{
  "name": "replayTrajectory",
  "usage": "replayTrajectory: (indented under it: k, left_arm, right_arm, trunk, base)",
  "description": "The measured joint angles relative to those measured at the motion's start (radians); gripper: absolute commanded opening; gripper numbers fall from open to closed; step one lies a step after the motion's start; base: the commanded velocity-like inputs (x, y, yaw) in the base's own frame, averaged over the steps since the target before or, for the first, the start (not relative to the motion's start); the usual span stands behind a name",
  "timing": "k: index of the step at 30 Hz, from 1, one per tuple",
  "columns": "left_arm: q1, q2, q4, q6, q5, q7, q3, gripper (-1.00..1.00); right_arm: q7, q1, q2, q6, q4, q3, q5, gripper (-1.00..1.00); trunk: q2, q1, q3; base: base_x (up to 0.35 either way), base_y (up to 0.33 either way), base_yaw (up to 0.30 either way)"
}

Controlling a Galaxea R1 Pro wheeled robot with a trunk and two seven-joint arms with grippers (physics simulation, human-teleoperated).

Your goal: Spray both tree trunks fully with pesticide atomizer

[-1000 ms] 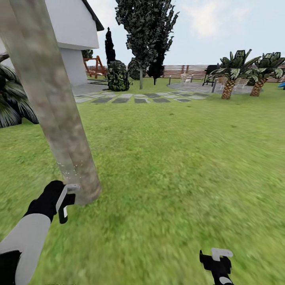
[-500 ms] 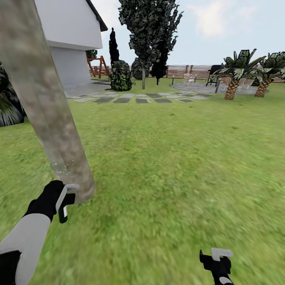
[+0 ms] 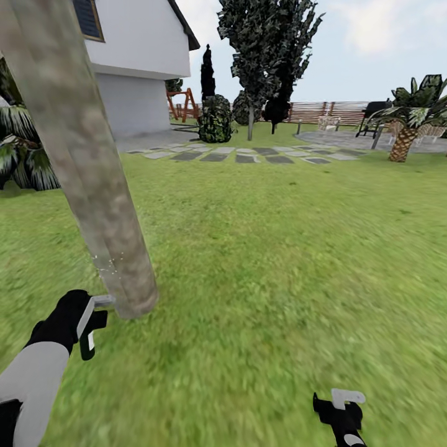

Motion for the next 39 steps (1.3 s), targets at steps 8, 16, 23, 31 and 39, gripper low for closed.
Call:
replayTrajectory:
  k: [8, 16, 23, 31, 39]
  left_arm:
    - [-0.056, -0.027, -0.012, 0.014, 0.012, -0.023, -0.005, -1.00]
    - [-0.139, -0.029, -0.012, 0.022, 0.000, -0.026, -0.072, -1.00]
    - [-0.140, -0.017, -0.014, 0.029, 0.002, -0.026, -0.094, -1.00]
    - [-0.135, -0.021, -0.015, 0.029, 0.005, -0.026, -0.098, -1.00]
    - [-0.135, -0.028, -0.015, 0.028, 0.005, -0.026, -0.097, -1.00]
  right_arm:
    - [0.000, 0.000, 0.000, 0.000, 0.000, 0.000, 0.000, 1.00]
    - [0.000, 0.001, -0.003, 0.000, 0.000, -0.002, 0.000, 1.00]
    - [0.000, 0.000, -0.002, 0.001, -0.001, 0.000, 0.000, 1.00]
    - [0.000, 0.000, -0.001, 0.000, 0.000, 0.000, 0.000, 1.00]
    - [0.000, 0.000, -0.002, 0.000, 0.000, 0.000, 0.000, 1.00]
  trunk:
    - [0.000, 0.000, 0.000]
    - [0.000, 0.000, 0.000]
    - [0.000, 0.000, 0.000]
    - [0.000, 0.000, 0.000]
    - [0.000, 0.000, 0.000]
  base:
    - [0.041, -0.018, 0.230]
    - [0.051, 0.000, 0.007]
    - [0.304, 0.079, 0.000]
    - [0.038, 0.023, 0.096]
    - [0.000, -0.213, 0.097]
